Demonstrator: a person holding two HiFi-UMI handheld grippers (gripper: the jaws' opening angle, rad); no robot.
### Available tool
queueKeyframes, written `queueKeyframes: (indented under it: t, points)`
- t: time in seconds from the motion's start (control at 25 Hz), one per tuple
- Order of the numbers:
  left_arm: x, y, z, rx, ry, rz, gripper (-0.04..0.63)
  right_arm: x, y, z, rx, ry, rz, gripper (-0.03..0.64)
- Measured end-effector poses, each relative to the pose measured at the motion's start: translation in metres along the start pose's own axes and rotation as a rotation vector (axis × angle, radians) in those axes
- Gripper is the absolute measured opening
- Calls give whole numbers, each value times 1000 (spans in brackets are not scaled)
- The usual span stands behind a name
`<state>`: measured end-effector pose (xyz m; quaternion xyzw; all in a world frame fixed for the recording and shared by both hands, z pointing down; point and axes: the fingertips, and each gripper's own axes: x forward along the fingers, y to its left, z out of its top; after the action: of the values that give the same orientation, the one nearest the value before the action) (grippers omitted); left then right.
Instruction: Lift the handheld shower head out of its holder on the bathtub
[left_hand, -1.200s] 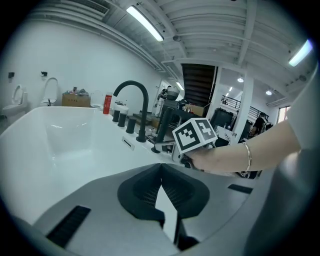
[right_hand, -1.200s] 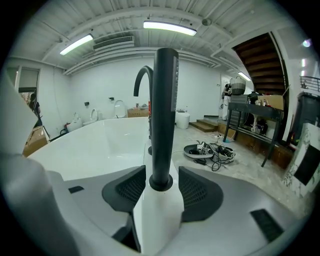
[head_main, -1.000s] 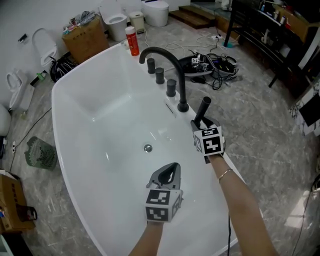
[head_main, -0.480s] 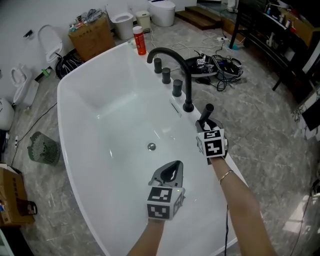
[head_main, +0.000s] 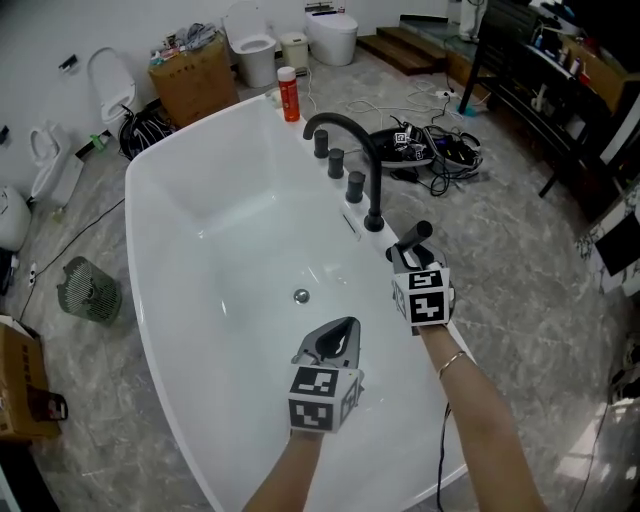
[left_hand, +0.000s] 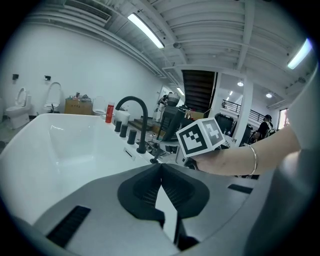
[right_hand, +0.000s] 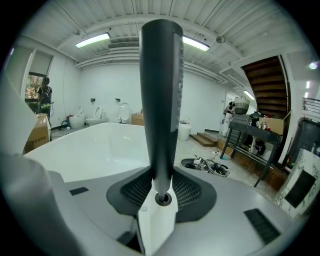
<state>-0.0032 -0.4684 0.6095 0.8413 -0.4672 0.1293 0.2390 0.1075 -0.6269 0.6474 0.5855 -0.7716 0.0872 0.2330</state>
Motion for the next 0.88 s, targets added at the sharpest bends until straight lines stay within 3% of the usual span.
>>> queueKeyframes:
  t: [0.88]
  points:
    - [-138, -58, 71, 15, -58, 40, 20, -182, 33, 126, -48, -128, -1, 133]
